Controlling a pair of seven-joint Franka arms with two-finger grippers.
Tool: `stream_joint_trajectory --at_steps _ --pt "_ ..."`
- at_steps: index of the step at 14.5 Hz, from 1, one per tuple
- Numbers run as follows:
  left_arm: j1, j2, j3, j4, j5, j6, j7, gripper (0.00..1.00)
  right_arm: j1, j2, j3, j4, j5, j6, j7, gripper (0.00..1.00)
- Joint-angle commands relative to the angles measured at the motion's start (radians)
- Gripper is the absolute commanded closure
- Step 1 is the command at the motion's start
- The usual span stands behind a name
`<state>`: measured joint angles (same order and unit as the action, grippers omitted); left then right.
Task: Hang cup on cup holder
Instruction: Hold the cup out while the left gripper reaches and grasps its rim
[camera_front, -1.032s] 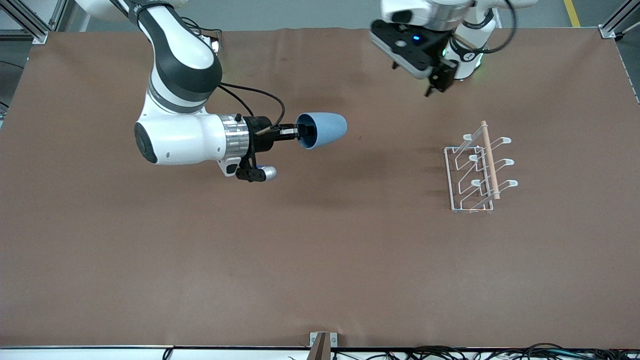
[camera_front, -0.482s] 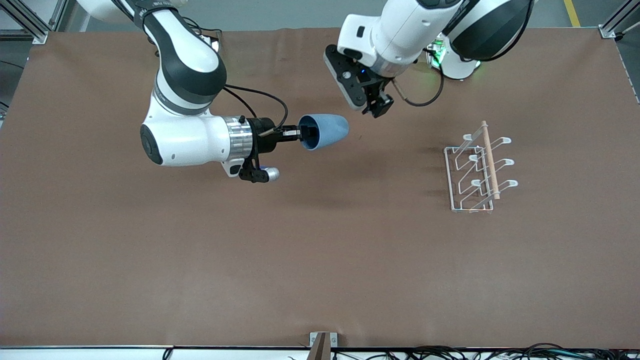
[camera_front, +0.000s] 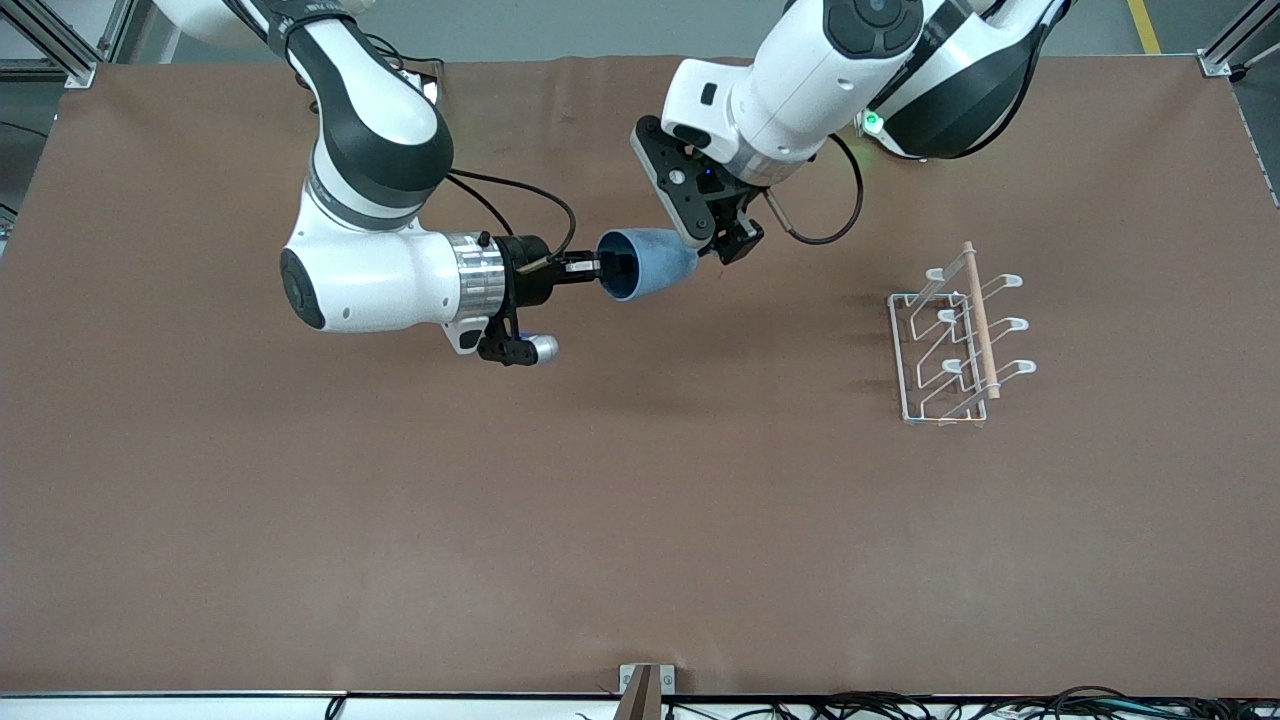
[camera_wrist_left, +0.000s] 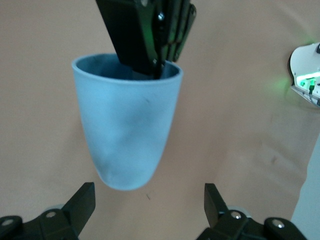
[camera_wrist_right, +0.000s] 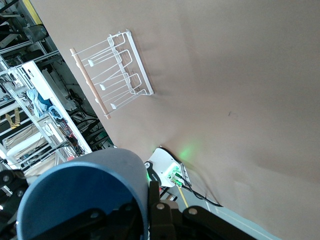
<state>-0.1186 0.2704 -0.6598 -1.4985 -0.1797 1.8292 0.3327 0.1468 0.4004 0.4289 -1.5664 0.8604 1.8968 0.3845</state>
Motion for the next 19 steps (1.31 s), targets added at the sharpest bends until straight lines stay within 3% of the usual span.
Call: stream_joint_trajectory --at_steps 1,5,8,10,11,12,14,17,18,19 --pt "-0.001 0.035 -0.009 0.017 0.002 0.041 0.008 0.05 -0.003 -0.015 0.007 -0.014 0.020 -0.001 0.014 0.98" --pt "-0.018 0.087 -0.009 0.018 0.025 0.102 -0.004 0.09 -0.003 -0.015 0.008 -0.011 0.019 -0.001 0.037 0.98" --pt "-0.032 0.119 -0.012 0.015 0.025 0.116 -0.009 0.22 -0.003 -0.015 0.008 -0.011 0.019 -0.002 0.039 0.98" --pt "-0.032 0.121 -0.014 0.014 0.025 0.116 -0.008 0.41 -0.003 -0.015 0.008 -0.011 0.019 -0.002 0.039 0.98" --pt "-0.036 0.121 -0.014 0.014 0.025 0.116 -0.009 0.61 -0.003 -0.015 0.008 -0.011 0.019 -0.001 0.037 0.98" --pt "-0.038 0.124 -0.014 0.012 0.025 0.116 -0.009 0.74 -0.001 -0.015 0.008 -0.011 0.019 -0.002 0.037 0.98" --pt "-0.036 0.124 -0.014 0.017 0.025 0.116 -0.006 0.86 -0.001 -0.015 0.008 -0.011 0.019 -0.001 0.037 0.98" --pt "-0.030 0.116 -0.014 0.017 0.025 0.114 -0.006 0.95 -0.001 -0.015 0.008 -0.011 0.019 -0.001 0.040 0.97" --pt "-0.029 0.113 -0.012 0.017 0.025 0.111 -0.006 0.95 -0.003 -0.015 0.008 -0.011 0.020 -0.002 0.062 0.58" --pt "-0.024 0.110 -0.012 0.017 0.025 0.104 -0.006 0.96 -0.006 -0.015 0.008 -0.009 0.020 -0.007 0.086 0.01"
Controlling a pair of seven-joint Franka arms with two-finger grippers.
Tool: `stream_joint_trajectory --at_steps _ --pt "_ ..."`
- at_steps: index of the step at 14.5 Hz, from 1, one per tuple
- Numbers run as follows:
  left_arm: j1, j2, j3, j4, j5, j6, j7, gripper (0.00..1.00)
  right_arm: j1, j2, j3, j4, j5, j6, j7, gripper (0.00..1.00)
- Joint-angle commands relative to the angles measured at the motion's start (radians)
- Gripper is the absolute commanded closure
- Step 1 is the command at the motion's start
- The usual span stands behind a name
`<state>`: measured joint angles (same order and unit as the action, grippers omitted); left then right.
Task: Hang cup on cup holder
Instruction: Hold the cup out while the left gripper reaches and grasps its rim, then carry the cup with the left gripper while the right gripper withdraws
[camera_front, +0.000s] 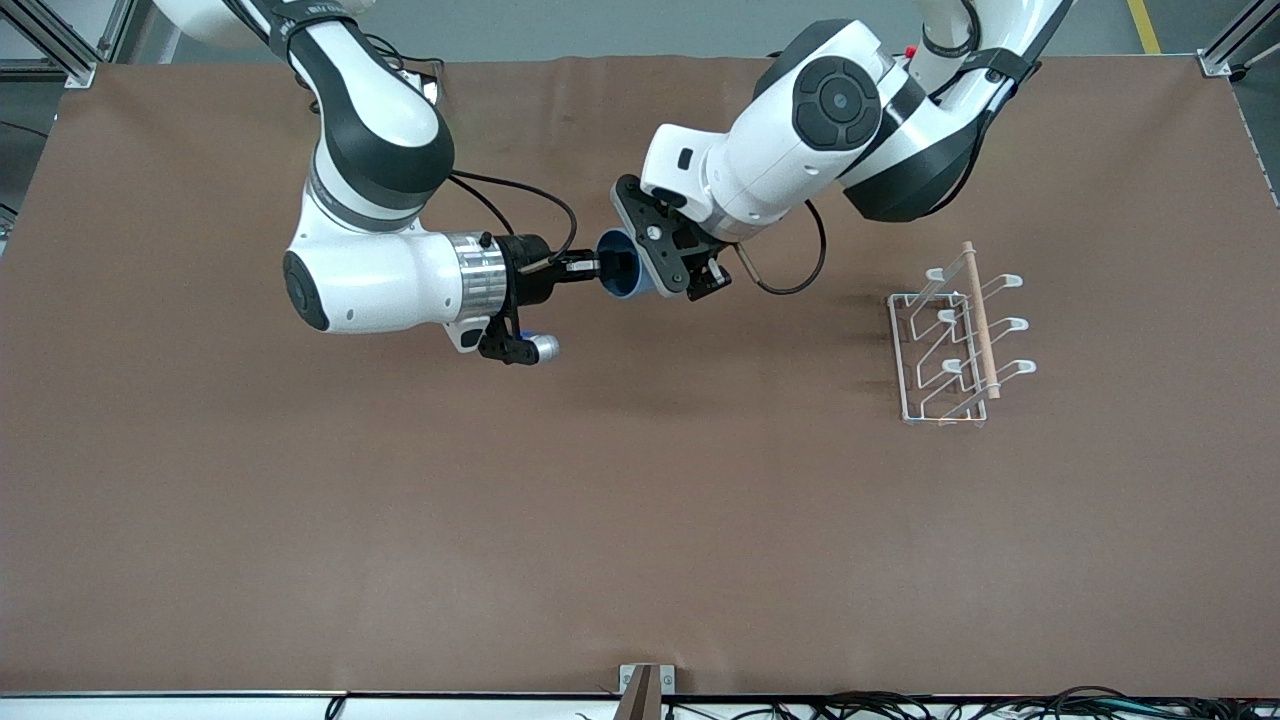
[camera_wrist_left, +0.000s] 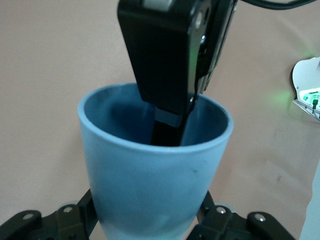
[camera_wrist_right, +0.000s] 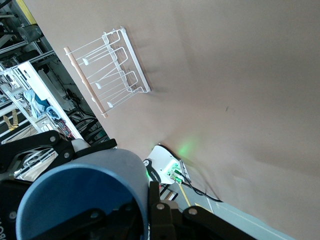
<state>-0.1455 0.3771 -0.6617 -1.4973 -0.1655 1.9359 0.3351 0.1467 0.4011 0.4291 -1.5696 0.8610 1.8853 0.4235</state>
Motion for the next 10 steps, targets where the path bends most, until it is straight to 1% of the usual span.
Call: stream_joint_trajectory --at_steps 1,4,6,7,10 --pt "0.006 0.002 -0.010 0.016 0.012 -0.005 -0.005 0.97 -0.006 -0.016 0.008 -0.006 0.019 -0.012 0.053 0.00" --pt "0.009 0.000 -0.010 0.016 0.066 -0.012 0.001 0.98 -0.009 -0.016 0.007 -0.004 0.018 -0.023 0.054 0.00" --pt "0.011 -0.001 -0.007 0.019 0.098 -0.075 0.004 0.98 -0.012 -0.018 0.007 -0.004 0.019 -0.023 0.054 0.00" --pt "0.015 -0.012 -0.004 0.019 0.136 -0.110 0.018 0.98 -0.015 -0.024 0.005 -0.006 0.016 -0.026 0.052 0.00" --pt "0.035 -0.029 0.000 0.019 0.211 -0.233 0.113 1.00 -0.061 -0.051 -0.006 -0.003 -0.010 -0.115 0.052 0.00"
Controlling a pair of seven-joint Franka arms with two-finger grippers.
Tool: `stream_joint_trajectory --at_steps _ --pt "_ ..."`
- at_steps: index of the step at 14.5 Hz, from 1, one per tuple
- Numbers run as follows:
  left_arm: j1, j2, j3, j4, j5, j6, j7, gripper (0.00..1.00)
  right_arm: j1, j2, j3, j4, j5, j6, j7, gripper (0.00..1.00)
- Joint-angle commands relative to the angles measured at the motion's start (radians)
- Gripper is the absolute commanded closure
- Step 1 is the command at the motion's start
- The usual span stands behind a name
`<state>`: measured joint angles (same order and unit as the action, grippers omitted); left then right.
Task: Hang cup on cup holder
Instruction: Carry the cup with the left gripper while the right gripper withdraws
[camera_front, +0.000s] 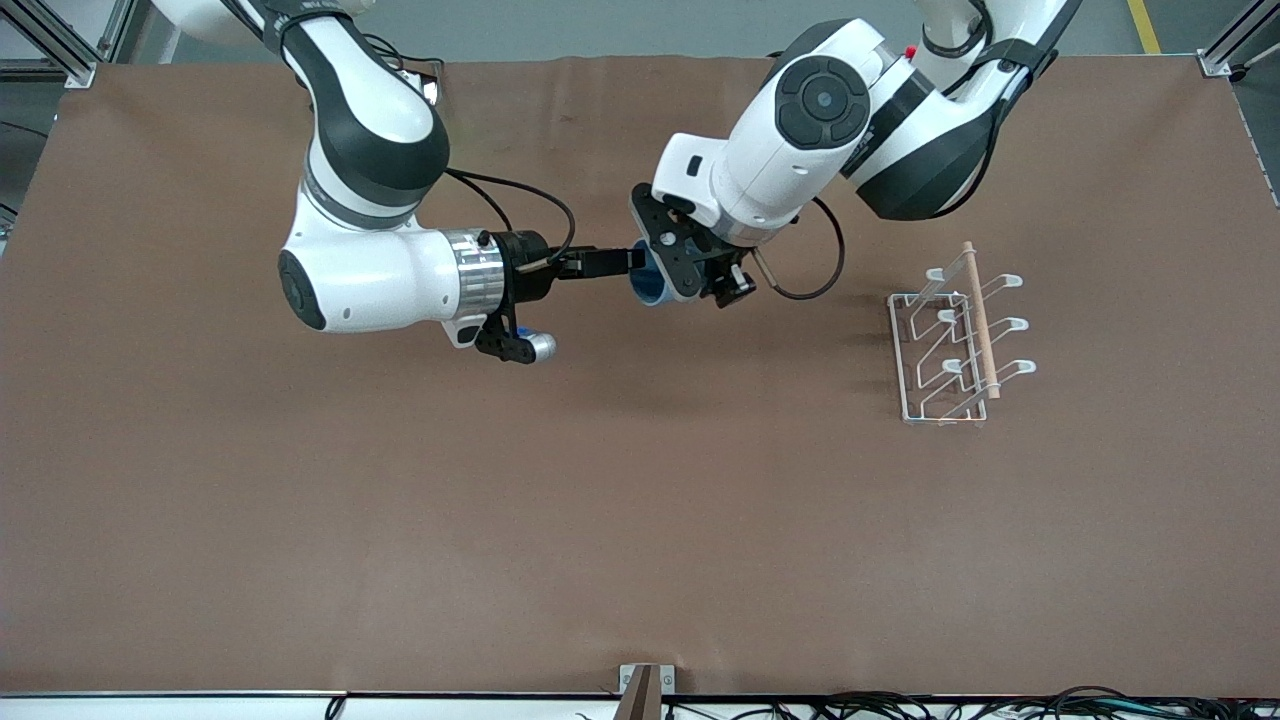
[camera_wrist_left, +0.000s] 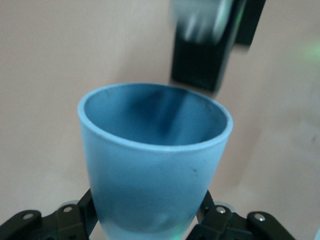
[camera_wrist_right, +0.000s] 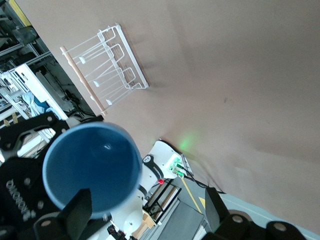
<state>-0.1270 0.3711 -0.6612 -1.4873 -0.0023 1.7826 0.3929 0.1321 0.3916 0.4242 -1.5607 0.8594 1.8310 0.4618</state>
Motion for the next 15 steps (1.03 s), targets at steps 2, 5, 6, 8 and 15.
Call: stream_joint_trajectory --at_steps 2,5,6,8,15 --pt "0.018 -0.037 0.002 0.009 0.193 -0.185 0.063 1.00 -0.094 -0.080 -0.004 0.001 -0.106 -0.105 0.014 0.00" --pt "0.035 -0.055 0.002 0.010 0.338 -0.328 0.133 1.00 -0.109 -0.123 -0.106 0.037 -0.191 -0.226 0.011 0.00" --pt "0.033 -0.067 0.002 0.004 0.408 -0.391 0.186 0.99 -0.108 -0.123 -0.155 0.062 -0.194 -0.289 0.008 0.00" --pt "0.012 -0.058 -0.008 -0.010 0.580 -0.486 0.239 0.99 -0.106 -0.141 -0.234 0.103 -0.291 -0.376 0.005 0.00" --pt "-0.036 0.004 -0.011 -0.217 1.051 -0.646 0.276 0.99 -0.108 -0.237 -0.382 0.114 -0.825 -0.313 -0.008 0.00"
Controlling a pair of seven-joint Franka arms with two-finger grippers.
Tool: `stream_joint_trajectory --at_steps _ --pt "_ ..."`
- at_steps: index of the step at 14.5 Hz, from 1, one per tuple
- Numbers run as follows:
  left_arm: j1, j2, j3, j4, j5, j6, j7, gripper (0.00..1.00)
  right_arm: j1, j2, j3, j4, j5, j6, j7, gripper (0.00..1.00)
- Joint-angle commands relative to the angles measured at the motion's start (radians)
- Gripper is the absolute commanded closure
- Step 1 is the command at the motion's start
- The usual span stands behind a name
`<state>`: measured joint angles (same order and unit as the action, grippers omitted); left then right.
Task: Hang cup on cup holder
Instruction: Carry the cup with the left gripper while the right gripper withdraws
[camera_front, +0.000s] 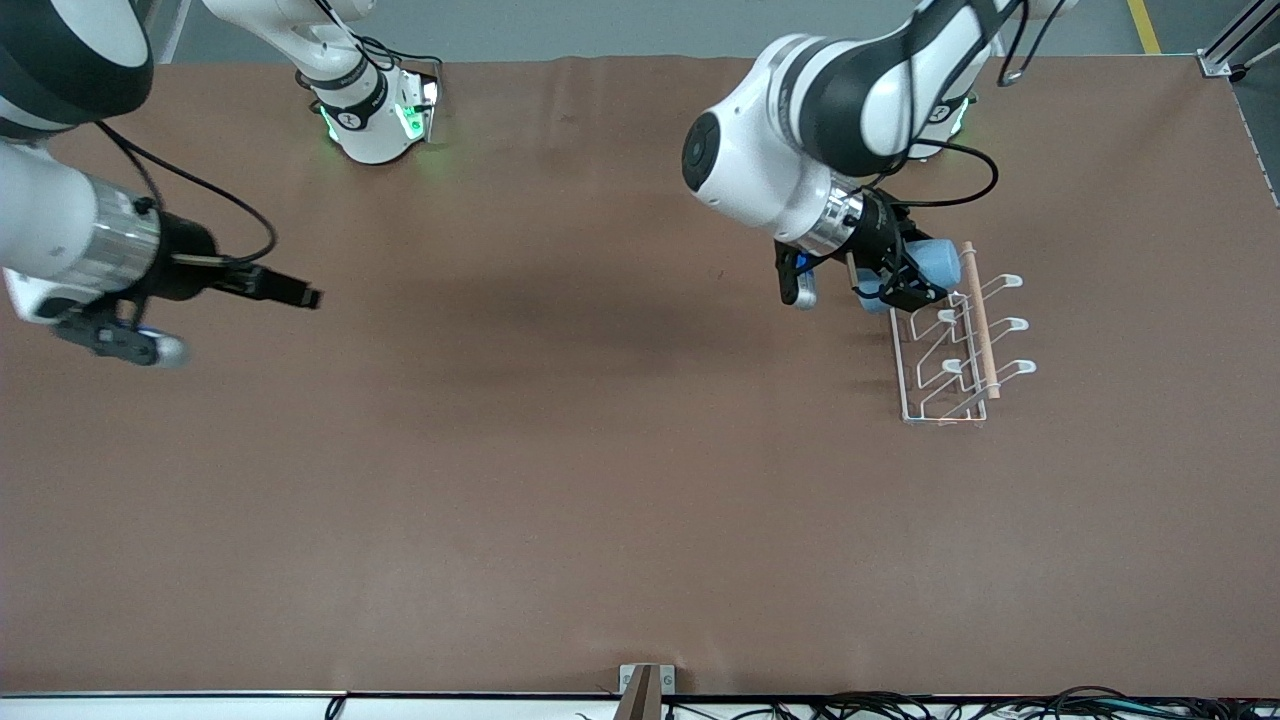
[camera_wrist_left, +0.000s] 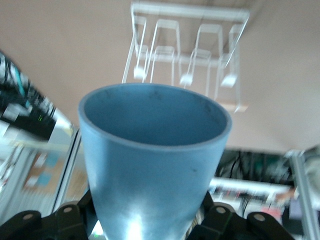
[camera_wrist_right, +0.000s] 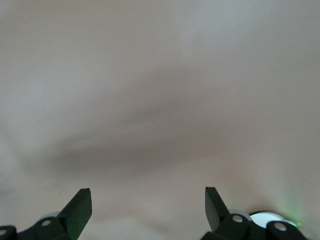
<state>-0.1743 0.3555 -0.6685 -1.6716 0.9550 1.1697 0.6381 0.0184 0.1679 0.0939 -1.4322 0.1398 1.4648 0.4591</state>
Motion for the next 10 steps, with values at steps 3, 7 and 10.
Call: stream_joint_trajectory --at_steps 3,7,10 --pt "0.022 0.088 -0.002 -0.129 0.256 -0.085 0.032 0.99 -0.029 -0.011 -0.092 -0.014 -0.180 0.146 -0.251 0.00" --pt "0.033 0.196 0.024 -0.163 0.418 -0.128 0.032 0.99 -0.064 -0.013 -0.117 0.021 -0.180 0.138 -0.364 0.00" --pt "0.024 0.339 0.046 -0.165 0.557 -0.184 0.052 0.99 -0.060 -0.011 -0.117 0.027 -0.172 0.147 -0.382 0.00"
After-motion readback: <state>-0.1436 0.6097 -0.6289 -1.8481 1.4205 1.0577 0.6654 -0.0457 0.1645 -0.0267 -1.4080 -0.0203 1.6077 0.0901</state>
